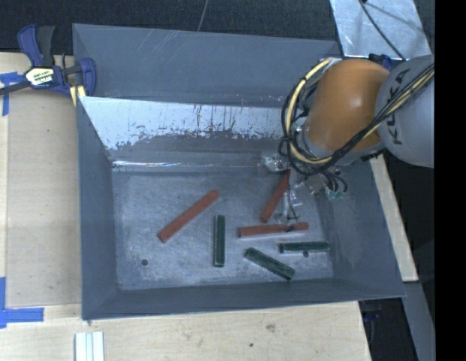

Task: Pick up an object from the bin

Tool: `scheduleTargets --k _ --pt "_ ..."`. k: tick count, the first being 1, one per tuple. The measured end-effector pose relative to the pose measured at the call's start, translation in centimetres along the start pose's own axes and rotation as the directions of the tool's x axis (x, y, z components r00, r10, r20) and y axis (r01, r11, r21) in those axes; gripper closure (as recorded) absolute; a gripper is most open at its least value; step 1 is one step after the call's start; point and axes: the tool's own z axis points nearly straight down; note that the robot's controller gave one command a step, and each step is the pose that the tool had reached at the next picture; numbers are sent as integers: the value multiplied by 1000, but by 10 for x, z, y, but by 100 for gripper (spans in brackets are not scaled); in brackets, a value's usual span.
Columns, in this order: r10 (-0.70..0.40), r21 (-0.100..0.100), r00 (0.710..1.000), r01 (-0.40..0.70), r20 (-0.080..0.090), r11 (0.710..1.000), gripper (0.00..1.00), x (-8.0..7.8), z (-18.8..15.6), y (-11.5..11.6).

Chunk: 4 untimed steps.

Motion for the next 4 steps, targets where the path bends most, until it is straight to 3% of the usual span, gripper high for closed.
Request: scheduleTargets --k 1,2,3,4 --pt "-33 -3 999 33 -6 999 0 21 28 -55" --pt "-2 4 1000 2 -5 1000 0 18 40 -47" --pt "26 -5 1000 -26 -7 1000 100 33 53 -23" --pt "25 -5 1000 -25 -7 1000 100 33 53 -23"
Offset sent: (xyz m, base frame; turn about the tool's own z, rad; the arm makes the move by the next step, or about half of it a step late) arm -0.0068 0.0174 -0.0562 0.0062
